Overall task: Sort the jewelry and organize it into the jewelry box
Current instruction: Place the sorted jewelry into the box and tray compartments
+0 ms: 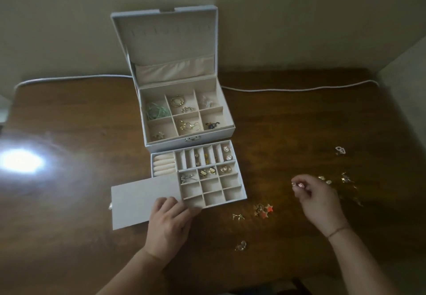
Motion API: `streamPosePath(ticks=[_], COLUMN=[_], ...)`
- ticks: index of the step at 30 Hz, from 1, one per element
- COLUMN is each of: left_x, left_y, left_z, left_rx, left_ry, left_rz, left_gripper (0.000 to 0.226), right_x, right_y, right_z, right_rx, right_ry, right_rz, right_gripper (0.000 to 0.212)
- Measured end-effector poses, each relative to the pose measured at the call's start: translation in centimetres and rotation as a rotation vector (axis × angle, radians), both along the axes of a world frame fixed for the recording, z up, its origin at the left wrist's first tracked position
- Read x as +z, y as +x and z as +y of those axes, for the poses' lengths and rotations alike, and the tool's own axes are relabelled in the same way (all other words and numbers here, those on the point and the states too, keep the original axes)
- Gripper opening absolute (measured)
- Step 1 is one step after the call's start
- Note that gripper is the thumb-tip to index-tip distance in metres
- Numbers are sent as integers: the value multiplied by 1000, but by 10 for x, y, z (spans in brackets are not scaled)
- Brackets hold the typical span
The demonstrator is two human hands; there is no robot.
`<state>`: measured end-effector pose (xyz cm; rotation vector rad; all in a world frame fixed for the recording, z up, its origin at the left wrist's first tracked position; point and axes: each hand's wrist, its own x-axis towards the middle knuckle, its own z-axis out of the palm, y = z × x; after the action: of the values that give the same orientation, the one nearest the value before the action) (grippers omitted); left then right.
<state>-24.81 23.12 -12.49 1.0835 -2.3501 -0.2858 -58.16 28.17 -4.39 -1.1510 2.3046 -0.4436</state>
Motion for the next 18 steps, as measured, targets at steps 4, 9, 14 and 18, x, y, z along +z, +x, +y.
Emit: streamPosePath(ticks=[4,9,14,18], left_x=[2,7,8,9], left_y=[1,1,2,2], left_z=[0,-2,-2,-2], left_rx=[-6,-24,-28,-23], left_ry=[36,75,116,102], left_rz=[8,-13,-50,-43], left_gripper=[16,17,21,22], right_x=[10,-6,-19,-19], right_y=[77,154,183,187], right_z=[-34,-68,-87,-91], right_rx=[296,606,702,681], right_ry=[-137,-133,-36,-16], right_rz=[-132,-185,-92,-78], right_gripper=[17,15,17,19])
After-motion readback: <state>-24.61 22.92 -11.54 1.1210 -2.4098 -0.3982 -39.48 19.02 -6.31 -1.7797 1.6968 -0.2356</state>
